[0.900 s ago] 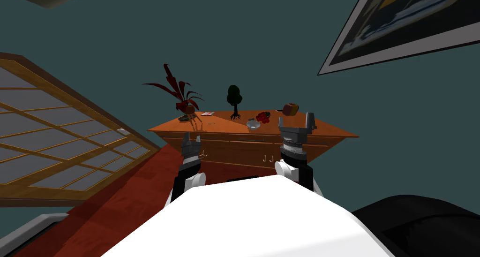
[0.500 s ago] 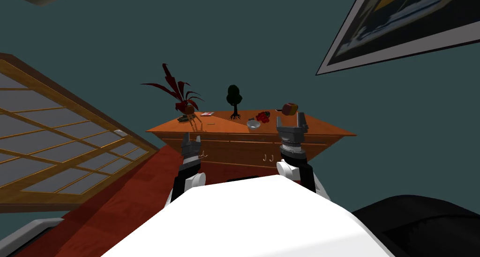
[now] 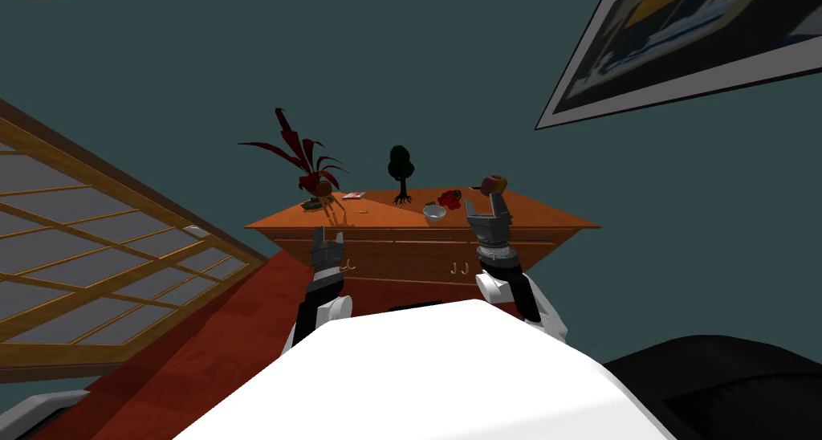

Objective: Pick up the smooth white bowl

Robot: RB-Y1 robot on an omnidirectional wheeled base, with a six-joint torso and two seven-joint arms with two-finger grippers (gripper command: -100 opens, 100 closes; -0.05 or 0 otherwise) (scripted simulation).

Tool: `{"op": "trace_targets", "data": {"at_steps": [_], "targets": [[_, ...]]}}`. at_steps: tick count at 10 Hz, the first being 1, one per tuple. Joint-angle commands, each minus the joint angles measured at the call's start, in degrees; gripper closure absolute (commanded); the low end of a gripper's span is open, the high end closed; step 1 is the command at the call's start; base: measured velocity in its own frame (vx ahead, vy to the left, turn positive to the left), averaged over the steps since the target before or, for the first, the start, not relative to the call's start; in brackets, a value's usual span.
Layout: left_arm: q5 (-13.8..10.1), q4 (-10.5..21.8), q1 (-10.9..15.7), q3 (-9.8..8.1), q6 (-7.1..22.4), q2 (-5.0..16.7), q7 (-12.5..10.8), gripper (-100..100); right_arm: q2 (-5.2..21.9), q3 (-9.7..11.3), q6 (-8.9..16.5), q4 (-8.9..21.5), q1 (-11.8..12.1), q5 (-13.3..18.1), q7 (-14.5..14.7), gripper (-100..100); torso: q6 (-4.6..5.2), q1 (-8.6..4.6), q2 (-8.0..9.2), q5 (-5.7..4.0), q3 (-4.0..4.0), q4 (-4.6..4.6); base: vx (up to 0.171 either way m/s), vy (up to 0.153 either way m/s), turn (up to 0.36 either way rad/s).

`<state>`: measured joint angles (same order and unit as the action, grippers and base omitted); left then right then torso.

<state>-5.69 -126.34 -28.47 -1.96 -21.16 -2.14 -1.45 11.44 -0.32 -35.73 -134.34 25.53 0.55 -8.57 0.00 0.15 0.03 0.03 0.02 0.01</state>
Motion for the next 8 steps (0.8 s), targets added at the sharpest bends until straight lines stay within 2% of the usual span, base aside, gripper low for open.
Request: {"op": "trace_targets", "data": {"at_steps": [1, 2, 3, 4, 5, 6, 7, 8], "targets": [[0.0, 0.0, 0.0, 0.0, 0.0, 0.0, 0.0, 0, 2.0, 0.0, 0.0, 0.0, -0.3, 0.8, 0.2, -100, 0.0, 0.0, 0.0, 0.0, 0.0, 0.0, -0.014, 0.04, -0.04], [0.0, 0.0, 0.0, 0.0, 0.0, 0.0, 0.0, 0, 4.2, 0.0, -0.1, 0.6, -1.4, 2.6, 0.5, -100, -0.01, 0.0, 0.01, 0.0, 0.01, 0.0, -0.013, 0.047, -0.072], [0.0, 0.0, 0.0, 0.0, 0.0, 0.0, 0.0, 0, 5.3, 0.0, -0.1, 0.6, -1.4, 2.6, 0.5, -100, 0.0, 0.02, 0.01, 0.0, 0.01, 0.0, -0.012, 0.046, -0.041], [0.0, 0.0, 0.0, 0.0, 0.0, 0.0, 0.0, 0, 7.2, -0.1, -0.2, 1.1, -2.6, 4.4, 0.9, -100, -0.01, 0.02, 0.01, 0.01, 0.01, 0.0, -0.016, 0.062, -0.098], [0.0, 0.0, 0.0, 0.0, 0.0, 0.0, 0.0, 0, 8.7, -0.1, -0.2, 1.1, -2.6, 4.4, 0.9, -100, 0.0, 0.07, 0.02, 0.01, 0.01, 0.0, -0.016, 0.058, -0.049], [0.0, 0.0, 0.0, 0.0, 0.0, 0.0, 0.0, 0, 10.6, -0.1, -0.3, 1.7, -3.8, 6.4, 1.4, -100, -0.01, 0.06, 0.02, 0.02, 0.01, 0.0, -0.034, 0.063, -0.082], [0.0, 0.0, 0.0, 0.0, 0.0, 0.0, 0.0, 0, 12.3, -0.1, -0.3, 1.7, -3.8, 6.4, 1.4, -100, 0.0, 0.09, 0.06, 0.02, 0.03, 0.01, -0.025, 0.06, -0.042], [0.0, 0.0, 0.0, 0.0, 0.0, 0.0, 0.0, 0, 14.0, -0.2, -0.5, 2.3, -5.1, 8.5, 1.8, -100, -0.01, 0.07, 0.05, 0.02, 0.03, 0.01, -0.017, 0.061, -0.101]]}}
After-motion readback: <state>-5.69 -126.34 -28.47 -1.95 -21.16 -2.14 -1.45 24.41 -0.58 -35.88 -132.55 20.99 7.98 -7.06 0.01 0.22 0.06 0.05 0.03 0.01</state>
